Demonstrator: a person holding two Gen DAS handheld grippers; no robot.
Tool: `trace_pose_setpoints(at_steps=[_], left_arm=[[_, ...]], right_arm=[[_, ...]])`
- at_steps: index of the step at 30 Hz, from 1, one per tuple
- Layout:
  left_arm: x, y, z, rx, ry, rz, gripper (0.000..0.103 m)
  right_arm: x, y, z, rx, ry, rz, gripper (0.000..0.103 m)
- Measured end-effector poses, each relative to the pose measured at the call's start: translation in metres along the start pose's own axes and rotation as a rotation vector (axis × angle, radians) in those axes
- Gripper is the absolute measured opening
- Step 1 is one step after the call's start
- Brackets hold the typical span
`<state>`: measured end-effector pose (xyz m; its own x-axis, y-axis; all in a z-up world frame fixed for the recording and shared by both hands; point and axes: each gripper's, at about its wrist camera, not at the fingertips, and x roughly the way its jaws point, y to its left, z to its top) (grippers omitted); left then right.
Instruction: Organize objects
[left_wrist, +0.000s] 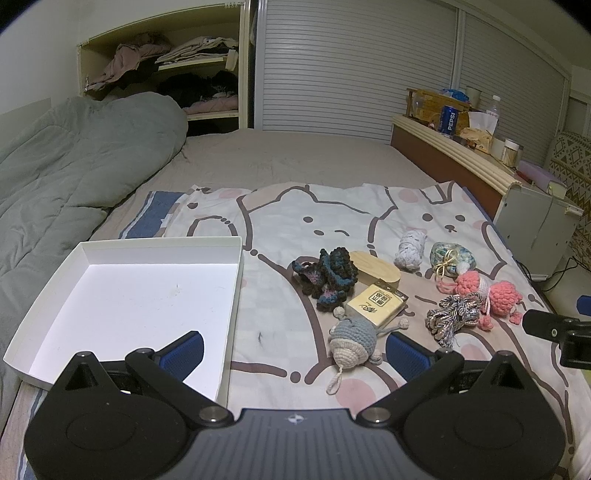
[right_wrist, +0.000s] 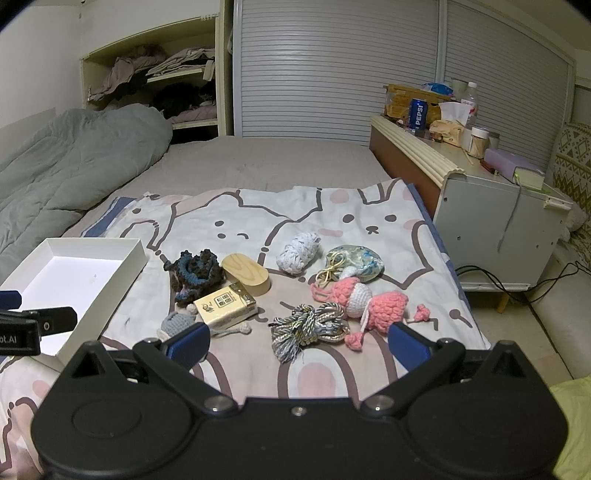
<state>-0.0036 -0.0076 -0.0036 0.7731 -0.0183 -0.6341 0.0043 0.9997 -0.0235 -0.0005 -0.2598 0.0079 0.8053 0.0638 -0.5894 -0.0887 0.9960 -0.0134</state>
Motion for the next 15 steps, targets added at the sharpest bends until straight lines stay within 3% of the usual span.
trace_pose_setpoints(at_steps=[15], left_arm=[[0.0001, 0.0010, 0.0008, -0.002, 0.001, -0.001, 0.103]], right_arm=[[-0.0002, -0.0001, 0.0007, -0.001, 0.001, 0.000, 0.103]])
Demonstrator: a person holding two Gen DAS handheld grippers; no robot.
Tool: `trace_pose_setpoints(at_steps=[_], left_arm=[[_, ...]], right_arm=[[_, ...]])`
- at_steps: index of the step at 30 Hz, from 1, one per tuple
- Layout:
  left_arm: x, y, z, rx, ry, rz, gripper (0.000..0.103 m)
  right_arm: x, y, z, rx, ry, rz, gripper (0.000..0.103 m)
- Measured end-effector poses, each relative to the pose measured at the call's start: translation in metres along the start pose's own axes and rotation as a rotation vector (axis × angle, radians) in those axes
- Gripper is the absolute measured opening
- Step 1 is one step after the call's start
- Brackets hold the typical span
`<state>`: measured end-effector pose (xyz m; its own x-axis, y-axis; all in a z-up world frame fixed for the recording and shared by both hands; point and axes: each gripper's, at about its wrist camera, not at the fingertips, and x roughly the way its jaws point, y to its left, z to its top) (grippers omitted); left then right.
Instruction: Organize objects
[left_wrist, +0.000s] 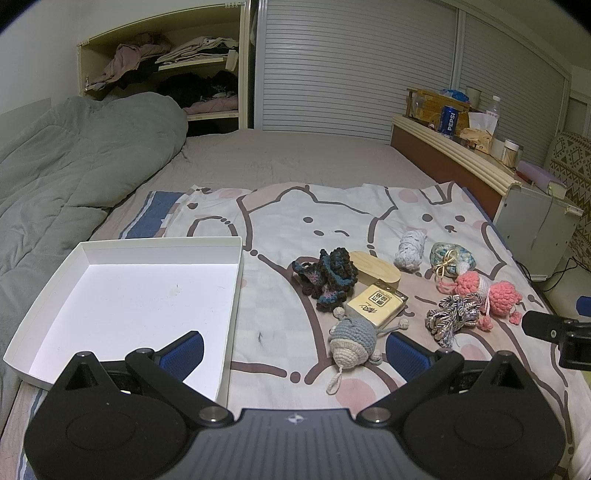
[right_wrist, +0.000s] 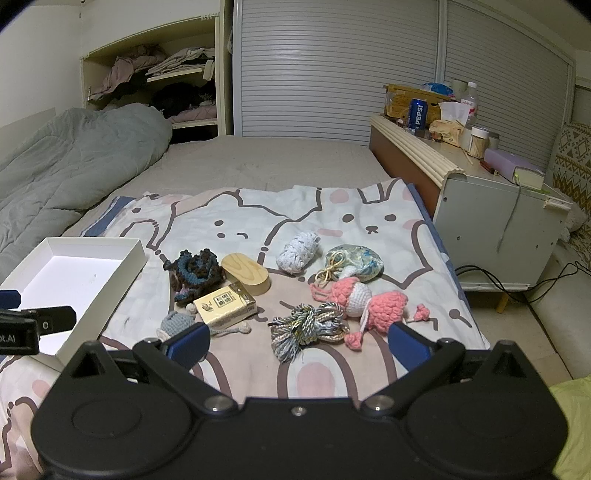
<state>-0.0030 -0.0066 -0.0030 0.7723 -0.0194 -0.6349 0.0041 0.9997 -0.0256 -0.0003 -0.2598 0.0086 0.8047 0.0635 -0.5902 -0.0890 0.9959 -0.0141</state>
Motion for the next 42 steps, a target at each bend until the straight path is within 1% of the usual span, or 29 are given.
trace_pose_setpoints(at_steps=[42], left_arm=[[0.0004, -0.0009, -0.0006, 0.003, 0.004, -0.005, 0.103]], right_arm=[[-0.0006, -0.0012, 0.0006, 0.002, 0.006, -0.004, 0.103]])
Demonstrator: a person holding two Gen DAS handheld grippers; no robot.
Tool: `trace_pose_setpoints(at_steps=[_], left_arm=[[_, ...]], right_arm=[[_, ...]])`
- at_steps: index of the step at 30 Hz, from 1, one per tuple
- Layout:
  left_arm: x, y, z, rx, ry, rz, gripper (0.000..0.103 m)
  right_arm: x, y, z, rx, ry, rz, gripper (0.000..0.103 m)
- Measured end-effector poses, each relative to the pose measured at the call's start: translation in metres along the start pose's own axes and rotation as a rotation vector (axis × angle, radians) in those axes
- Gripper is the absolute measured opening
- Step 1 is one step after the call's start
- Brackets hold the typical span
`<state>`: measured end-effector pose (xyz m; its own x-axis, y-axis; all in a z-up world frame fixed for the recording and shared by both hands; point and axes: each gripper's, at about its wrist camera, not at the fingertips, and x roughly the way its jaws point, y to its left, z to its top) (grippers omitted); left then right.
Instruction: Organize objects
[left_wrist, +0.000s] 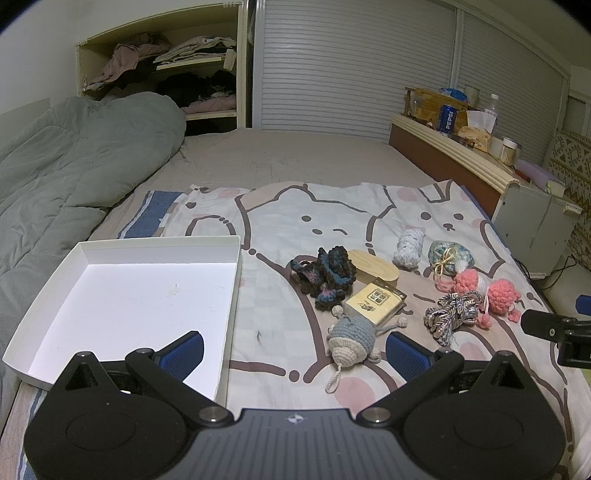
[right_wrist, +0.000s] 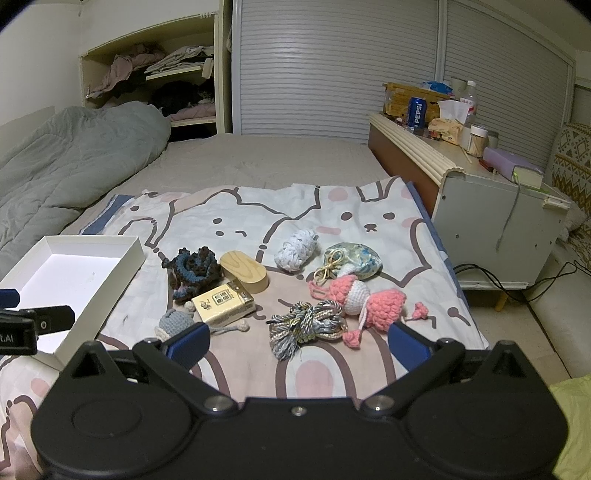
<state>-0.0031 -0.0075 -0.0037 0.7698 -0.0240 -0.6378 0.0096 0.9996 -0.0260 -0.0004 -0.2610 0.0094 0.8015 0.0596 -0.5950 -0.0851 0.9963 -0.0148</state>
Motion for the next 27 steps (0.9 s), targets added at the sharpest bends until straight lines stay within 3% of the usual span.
trace_pose_setpoints(at_steps=[19, 27], left_arm=[[0.045, -0.022, -0.008, 0.008, 0.036, -0.043, 0.103], [0.078, -0.029, -0.020, 0.020, 0.078, -0.045, 0.103]], right_arm=[[0.023, -0.022, 0.012, 0.054, -0.047, -0.052, 0.103], [0.038, -0.036, 0.021, 0.165, -0.086, 0.052, 0.103]])
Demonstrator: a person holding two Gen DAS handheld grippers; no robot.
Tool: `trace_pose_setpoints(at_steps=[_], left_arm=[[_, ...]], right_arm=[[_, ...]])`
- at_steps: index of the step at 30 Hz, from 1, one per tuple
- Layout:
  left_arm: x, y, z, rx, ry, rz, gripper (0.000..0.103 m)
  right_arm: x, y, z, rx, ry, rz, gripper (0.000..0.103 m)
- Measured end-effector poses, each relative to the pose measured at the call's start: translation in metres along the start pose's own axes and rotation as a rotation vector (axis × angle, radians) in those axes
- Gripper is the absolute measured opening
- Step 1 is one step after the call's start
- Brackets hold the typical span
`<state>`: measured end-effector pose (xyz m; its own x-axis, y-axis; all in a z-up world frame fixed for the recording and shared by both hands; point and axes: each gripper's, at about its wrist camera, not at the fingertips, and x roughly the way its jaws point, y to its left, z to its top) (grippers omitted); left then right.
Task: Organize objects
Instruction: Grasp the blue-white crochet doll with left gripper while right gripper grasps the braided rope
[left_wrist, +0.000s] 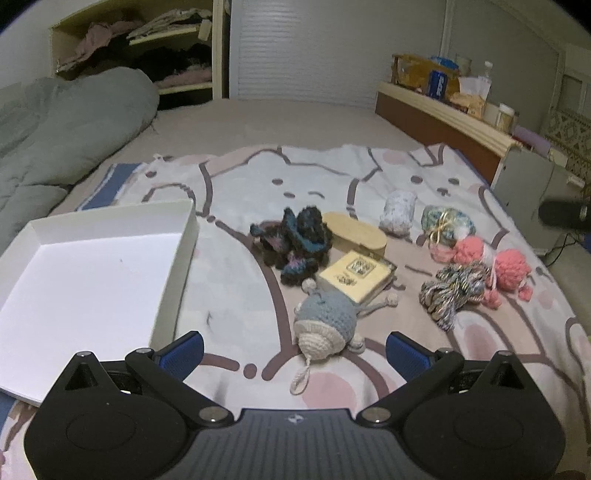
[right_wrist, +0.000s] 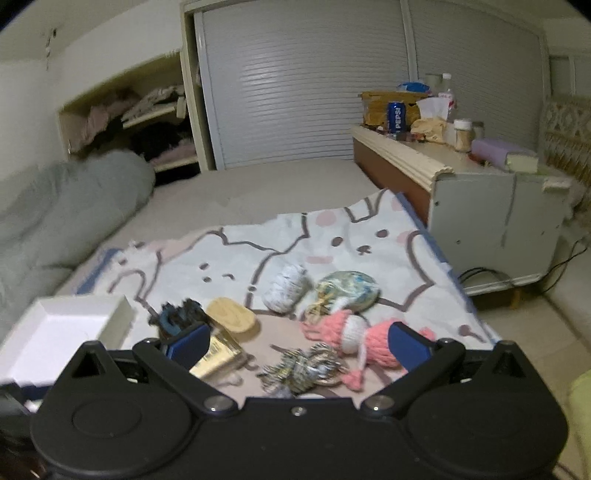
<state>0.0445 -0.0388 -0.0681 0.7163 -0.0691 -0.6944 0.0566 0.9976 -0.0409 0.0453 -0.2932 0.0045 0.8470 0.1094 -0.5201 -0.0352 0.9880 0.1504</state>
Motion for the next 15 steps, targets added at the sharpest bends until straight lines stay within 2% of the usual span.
trace_pose_setpoints(at_steps=[3, 9, 12, 15], left_arm=[[0.010, -0.001, -0.003, 0.004, 0.014, -0.002, 0.103], [0.034, -0.007, -0.001, 0.012, -0.007, -0.007, 0.103], [0.051, -0.010, -0.004, 0.019, -0.004, -0.016, 0.103], [0.067, -0.012, -0.007, 0.026, 0.003, -0.017, 0.103]], right_arm=[[0.010, -0.001, 0.002, -0.006, -0.006, 0.003, 0.103], [0.030, -0.009, -0.001, -0.012, 0.005, 0.014, 0.103], [0.041, -0.014, -0.006, -0.008, -0.019, 0.005, 0.103], [0.056, -0.016, -0.012, -0.046, -0.008, 0.020, 0.103]])
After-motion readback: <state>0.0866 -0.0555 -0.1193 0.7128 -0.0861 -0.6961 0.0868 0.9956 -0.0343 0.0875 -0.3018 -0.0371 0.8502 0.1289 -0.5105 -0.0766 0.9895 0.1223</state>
